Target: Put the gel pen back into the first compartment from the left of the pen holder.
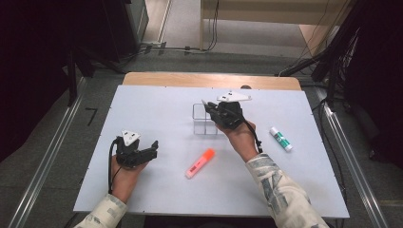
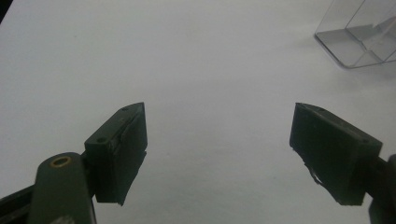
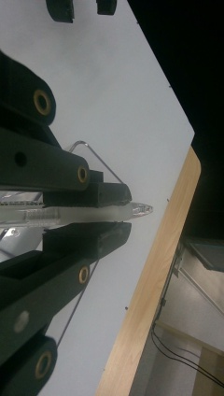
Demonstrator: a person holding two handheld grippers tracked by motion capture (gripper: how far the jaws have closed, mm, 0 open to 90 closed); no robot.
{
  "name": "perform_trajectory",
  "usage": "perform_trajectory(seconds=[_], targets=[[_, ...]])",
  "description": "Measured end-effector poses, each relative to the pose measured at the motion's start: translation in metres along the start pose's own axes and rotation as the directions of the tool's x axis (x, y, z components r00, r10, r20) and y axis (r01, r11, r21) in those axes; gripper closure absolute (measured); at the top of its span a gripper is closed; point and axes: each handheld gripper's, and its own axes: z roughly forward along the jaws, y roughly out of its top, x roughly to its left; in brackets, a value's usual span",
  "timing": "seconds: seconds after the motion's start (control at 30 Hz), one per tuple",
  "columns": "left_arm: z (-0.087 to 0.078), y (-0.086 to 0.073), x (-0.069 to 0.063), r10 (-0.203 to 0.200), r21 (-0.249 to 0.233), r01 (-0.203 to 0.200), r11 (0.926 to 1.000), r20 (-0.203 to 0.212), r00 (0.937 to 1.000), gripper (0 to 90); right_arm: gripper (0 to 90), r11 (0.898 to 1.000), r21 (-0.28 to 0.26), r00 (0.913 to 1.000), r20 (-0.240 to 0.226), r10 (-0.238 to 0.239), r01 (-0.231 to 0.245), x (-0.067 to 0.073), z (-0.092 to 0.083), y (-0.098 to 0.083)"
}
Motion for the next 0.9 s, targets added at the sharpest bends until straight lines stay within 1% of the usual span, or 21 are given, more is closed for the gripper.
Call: perform_trajectory(seconds=[0.27, 0.67, 0.9], targets=[[-0.001, 0.000, 0.001, -0.007, -0.006, 0.007, 1.0000, 0.007, 1.0000, 20.4, 78.8, 1.000, -0.009, 1.0000, -0.004, -0.009, 0.009, 0.004, 0.009, 0.012], [0.000, 0.000, 0.001, -0.001, -0.001, 0.001, 1.0000, 0.009, 1.0000, 20.4, 78.8, 1.000, -0.006, 1.0000, 0.006, -0.007, 0.007, 0.004, 0.024, 0.022], [-0.001, 0.000, 0.001, -0.007, -0.006, 0.007, 1.0000, 0.014, 0.9999, 20.4, 78.8, 1.000, -0.003, 0.9999, 0.014, 0.000, 0.000, 0.002, 0.033, 0.030]])
